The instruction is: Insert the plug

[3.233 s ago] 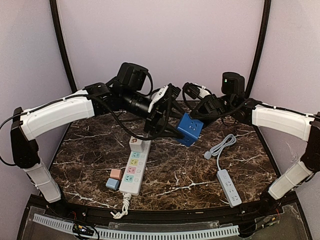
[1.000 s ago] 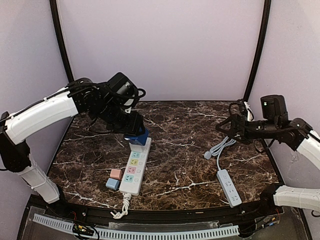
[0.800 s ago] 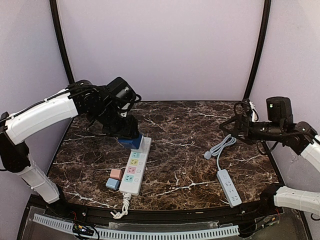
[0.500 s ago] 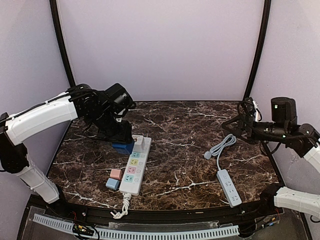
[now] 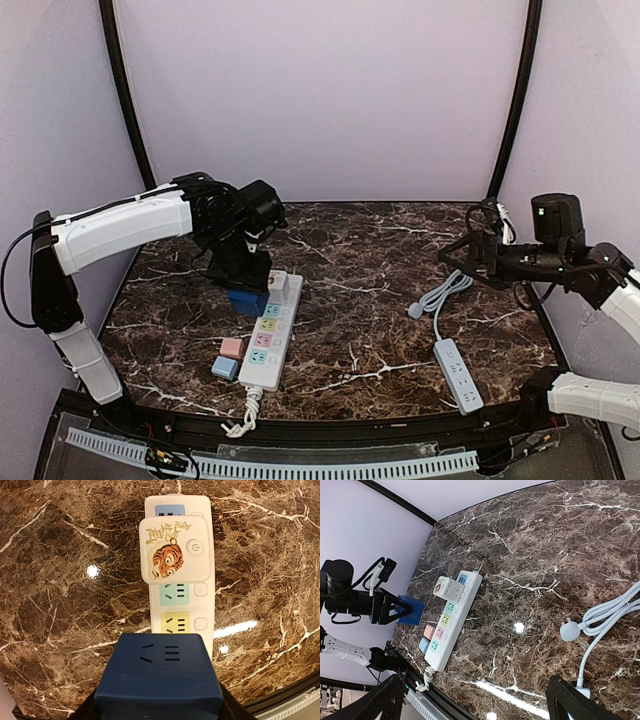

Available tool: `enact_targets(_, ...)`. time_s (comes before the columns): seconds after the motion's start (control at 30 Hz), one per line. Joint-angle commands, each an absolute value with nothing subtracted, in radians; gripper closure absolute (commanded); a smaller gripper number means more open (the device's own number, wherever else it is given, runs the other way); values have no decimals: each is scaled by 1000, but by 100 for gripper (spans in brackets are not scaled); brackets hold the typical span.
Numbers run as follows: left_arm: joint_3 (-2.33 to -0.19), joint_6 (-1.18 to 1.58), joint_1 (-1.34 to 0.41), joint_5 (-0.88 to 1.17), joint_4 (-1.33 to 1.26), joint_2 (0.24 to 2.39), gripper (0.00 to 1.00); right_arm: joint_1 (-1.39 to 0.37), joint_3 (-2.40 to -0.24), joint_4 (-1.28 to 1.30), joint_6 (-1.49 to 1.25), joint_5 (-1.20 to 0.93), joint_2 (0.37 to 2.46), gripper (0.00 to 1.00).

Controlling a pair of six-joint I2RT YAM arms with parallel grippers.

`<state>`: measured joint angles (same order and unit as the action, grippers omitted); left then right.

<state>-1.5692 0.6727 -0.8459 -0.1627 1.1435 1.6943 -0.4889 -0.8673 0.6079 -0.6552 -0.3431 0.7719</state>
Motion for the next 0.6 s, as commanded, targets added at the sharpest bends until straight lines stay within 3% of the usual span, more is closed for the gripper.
enact_targets(0.0,-1612,676,-841,-133,1161,1730,99,-484,-899,624,-625,-333,770,1)
enact_targets(0.23,-1638,681,-828,-53,1164,1796,99,-484,-869,647,-646,-391,827,1)
enact_targets(0.57,-1622,575,-744,239,1164,1780,99,-484,-874,679,-629,-331,811,1)
